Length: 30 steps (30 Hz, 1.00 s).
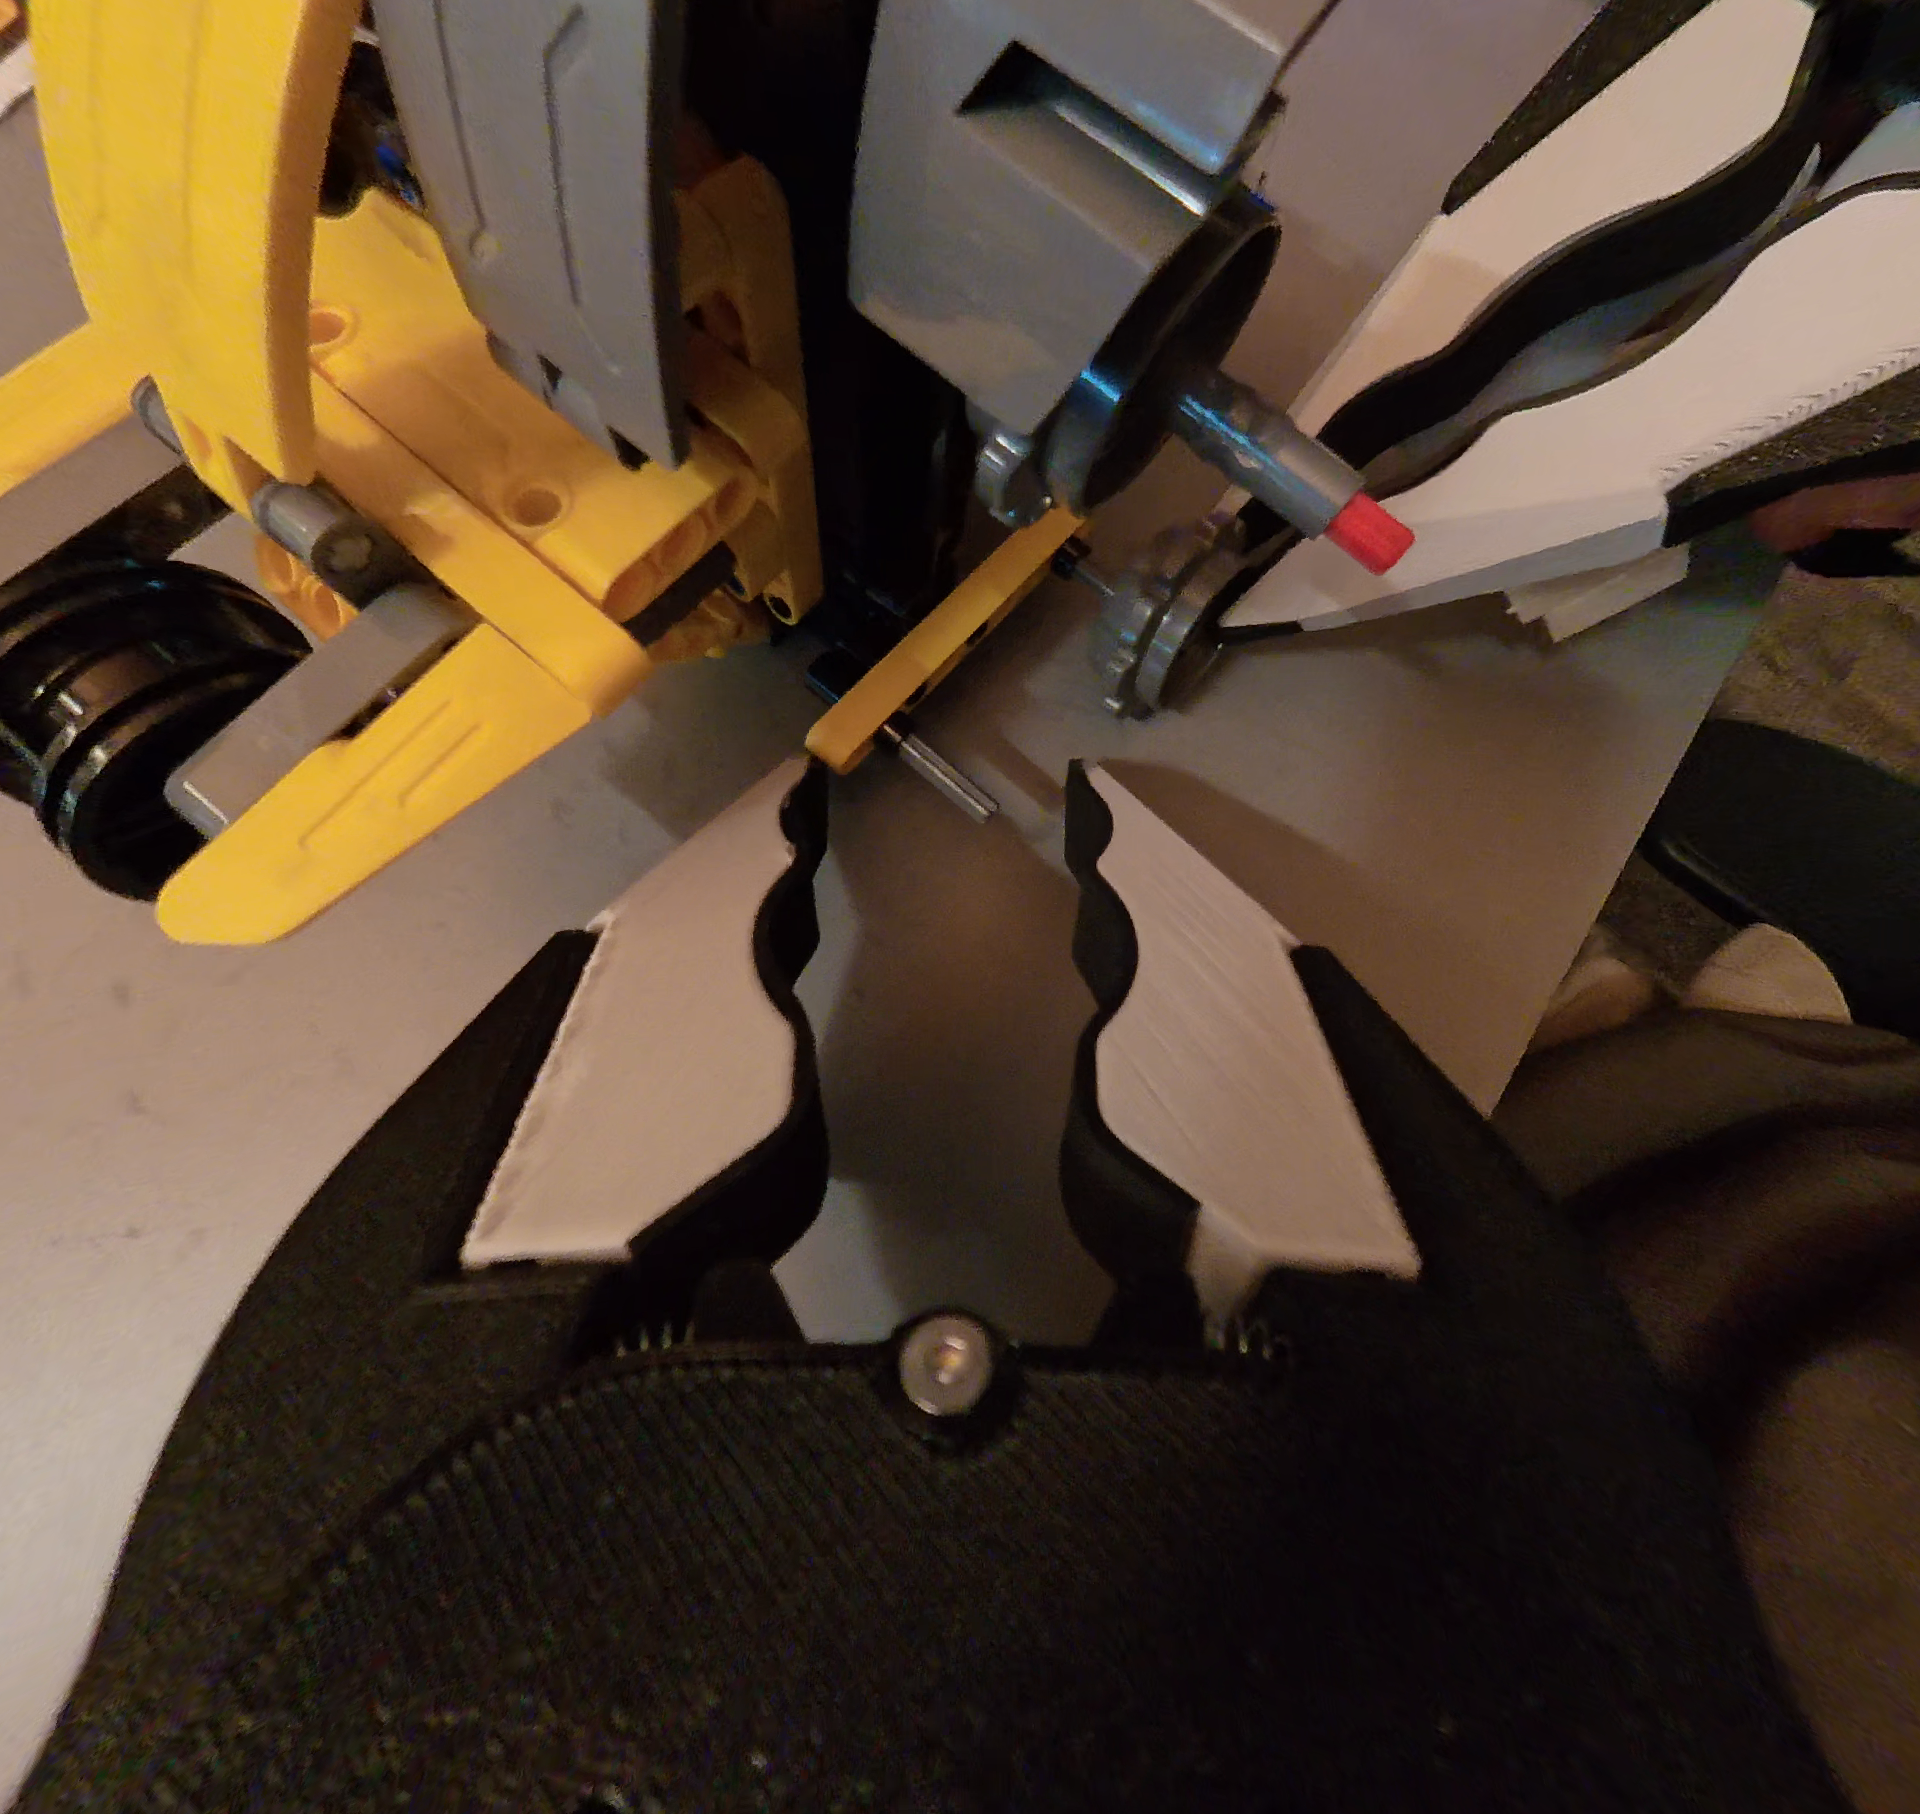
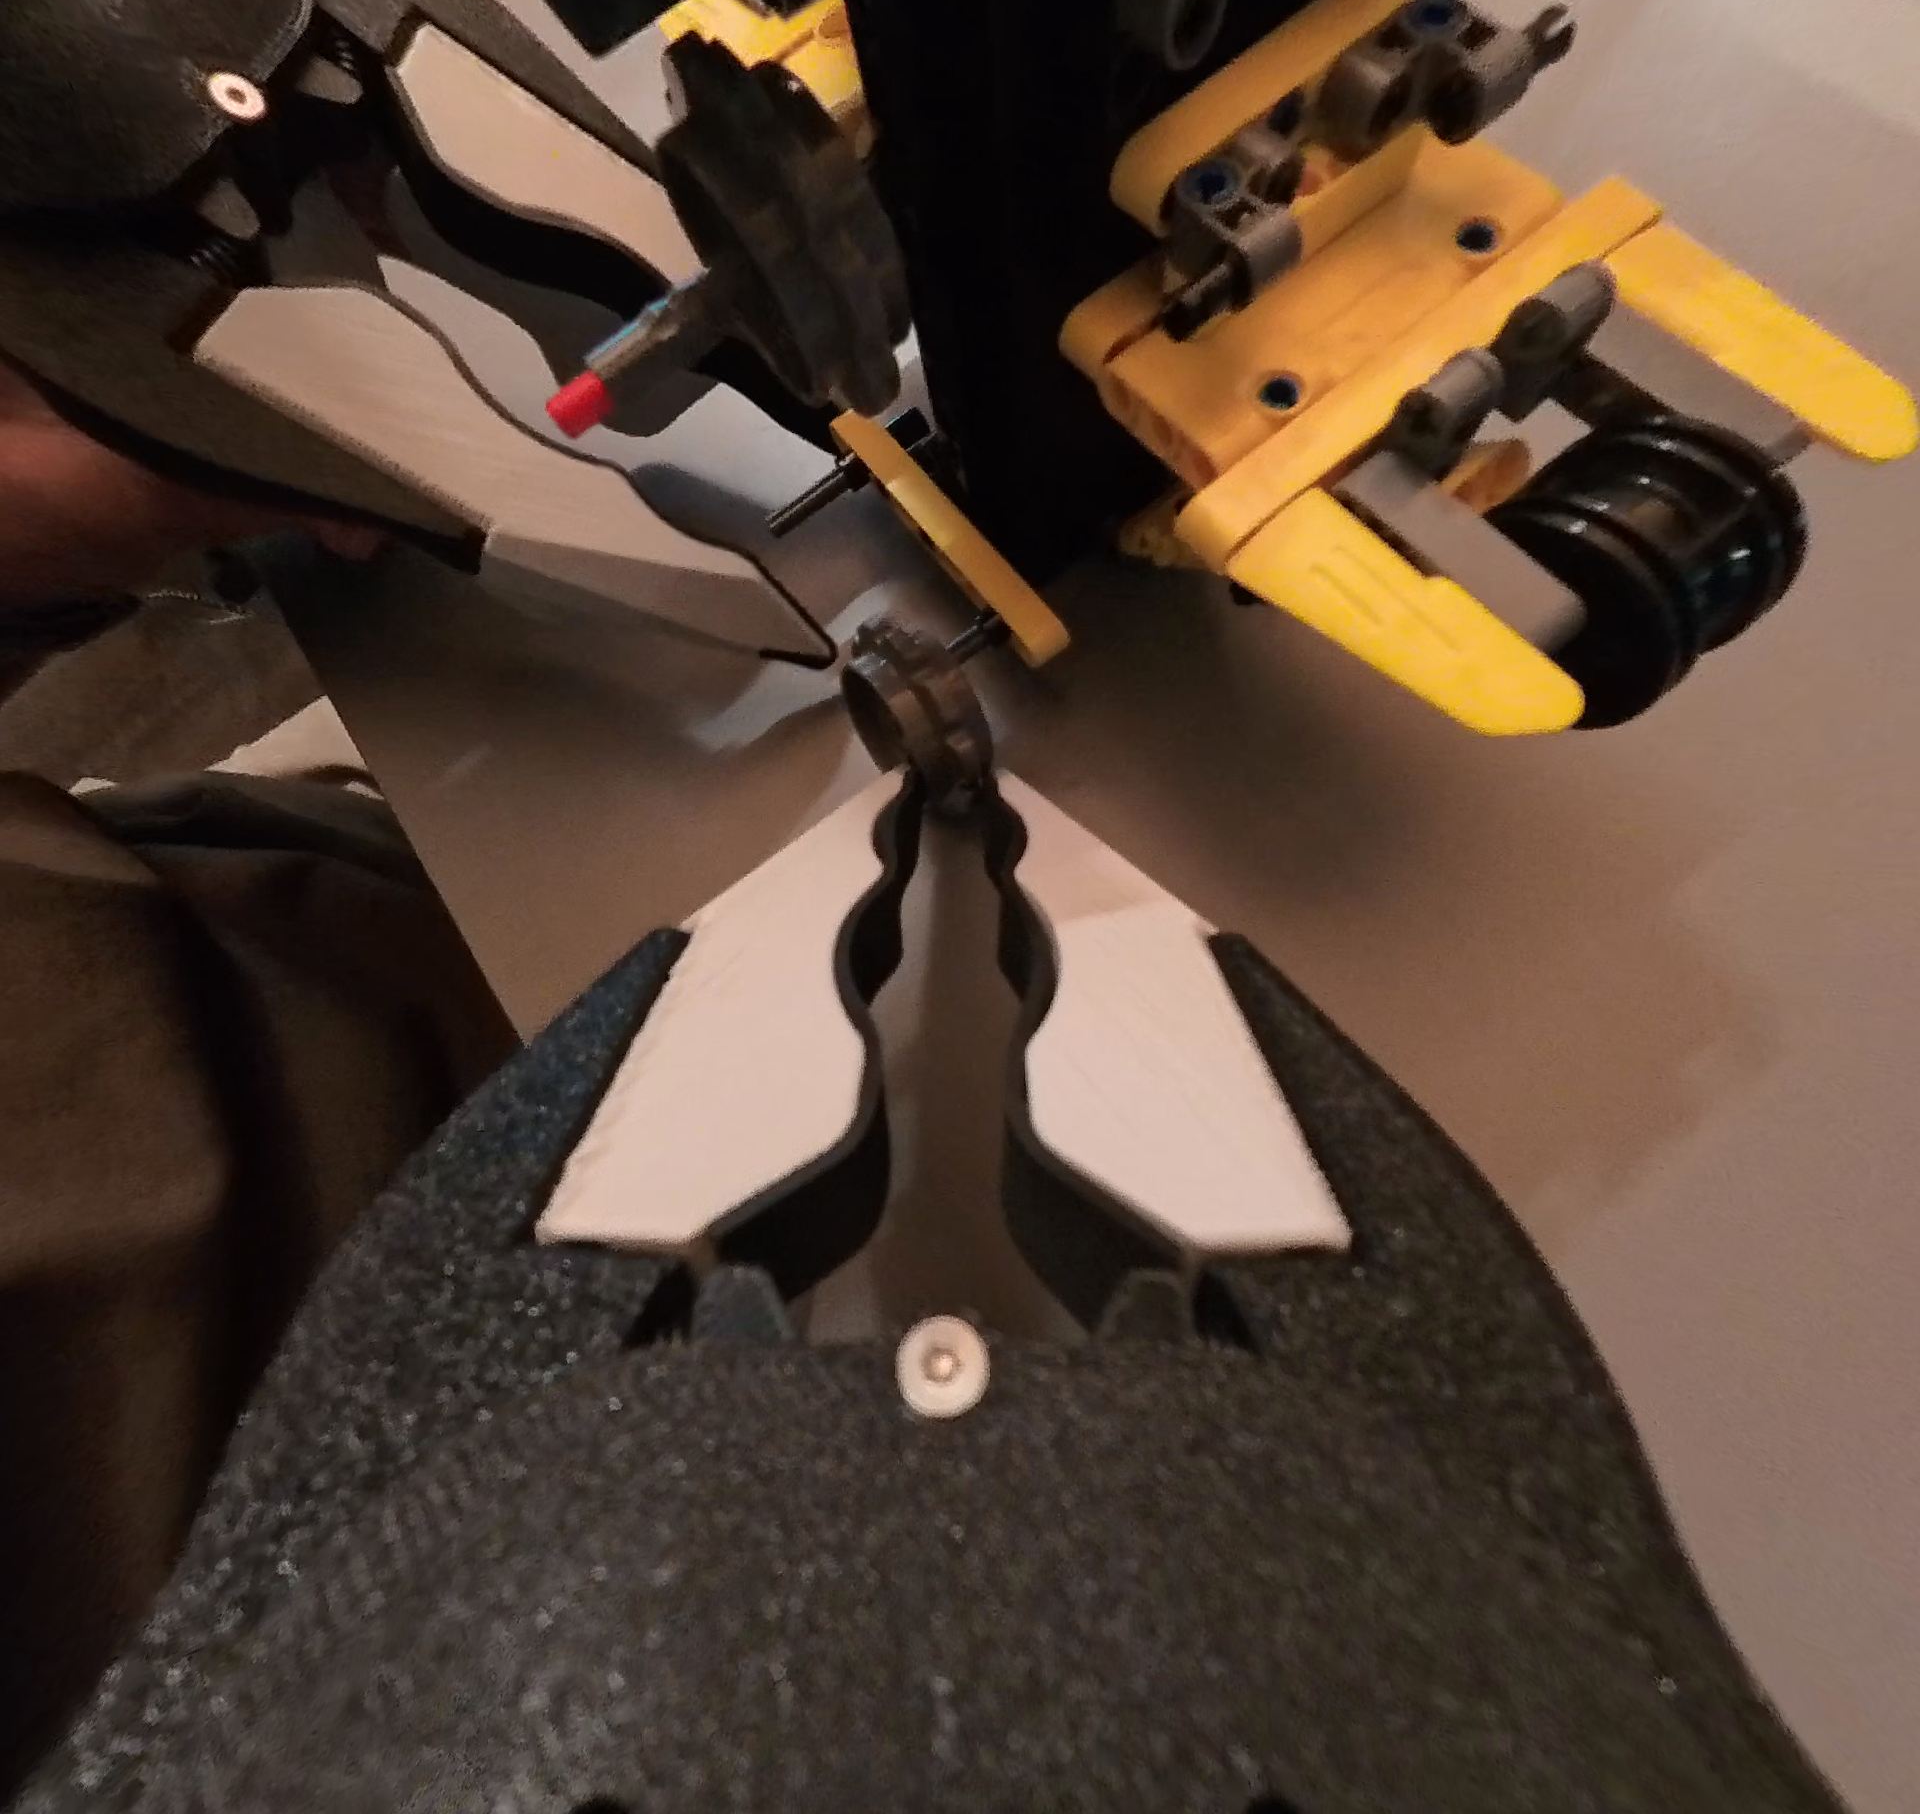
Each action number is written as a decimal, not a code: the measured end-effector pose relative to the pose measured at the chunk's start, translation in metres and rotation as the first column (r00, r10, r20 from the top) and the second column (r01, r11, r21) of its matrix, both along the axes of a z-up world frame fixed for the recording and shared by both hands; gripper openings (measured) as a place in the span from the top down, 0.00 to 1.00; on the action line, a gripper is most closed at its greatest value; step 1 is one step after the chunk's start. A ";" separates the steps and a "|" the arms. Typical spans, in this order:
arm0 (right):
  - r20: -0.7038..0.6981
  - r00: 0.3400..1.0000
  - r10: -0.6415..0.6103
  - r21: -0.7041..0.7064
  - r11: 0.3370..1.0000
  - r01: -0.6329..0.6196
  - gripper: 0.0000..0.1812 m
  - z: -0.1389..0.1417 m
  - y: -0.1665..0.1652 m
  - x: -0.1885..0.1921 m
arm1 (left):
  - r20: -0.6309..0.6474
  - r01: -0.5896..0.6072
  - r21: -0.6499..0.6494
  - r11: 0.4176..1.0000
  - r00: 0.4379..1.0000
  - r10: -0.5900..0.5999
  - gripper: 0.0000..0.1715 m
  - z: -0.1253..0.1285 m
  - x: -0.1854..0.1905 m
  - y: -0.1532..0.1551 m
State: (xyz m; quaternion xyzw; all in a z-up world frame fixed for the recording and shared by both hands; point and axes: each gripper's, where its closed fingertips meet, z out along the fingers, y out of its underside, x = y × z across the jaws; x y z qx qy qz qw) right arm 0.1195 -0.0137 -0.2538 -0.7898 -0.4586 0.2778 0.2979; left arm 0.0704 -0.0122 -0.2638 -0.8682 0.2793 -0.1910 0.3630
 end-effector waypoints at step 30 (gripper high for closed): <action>0.030 0.997 0.072 -0.012 0.997 -0.072 0.94 0.004 -0.004 -0.006 | -0.004 -0.009 -0.017 1.000 1.000 0.009 0.76 -0.003 -0.001 0.001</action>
